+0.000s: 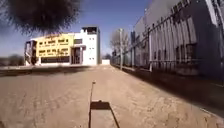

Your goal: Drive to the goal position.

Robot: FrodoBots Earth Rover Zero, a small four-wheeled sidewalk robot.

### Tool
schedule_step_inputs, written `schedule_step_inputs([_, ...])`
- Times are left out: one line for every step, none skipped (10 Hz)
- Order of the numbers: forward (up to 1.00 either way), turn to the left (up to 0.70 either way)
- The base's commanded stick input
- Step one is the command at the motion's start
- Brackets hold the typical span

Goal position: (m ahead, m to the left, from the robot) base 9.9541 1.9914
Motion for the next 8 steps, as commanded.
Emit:
schedule_step_inputs([1.00,0.00])
schedule_step_inputs([1.00,0.00])
schedule_step_inputs([1.00,0.00])
schedule_step_inputs([1.00,0.00])
schedule_step_inputs([1.00,0.00])
schedule_step_inputs([1.00,0.00])
schedule_step_inputs([1.00,0.00])
schedule_step_inputs([1.00,0.00])
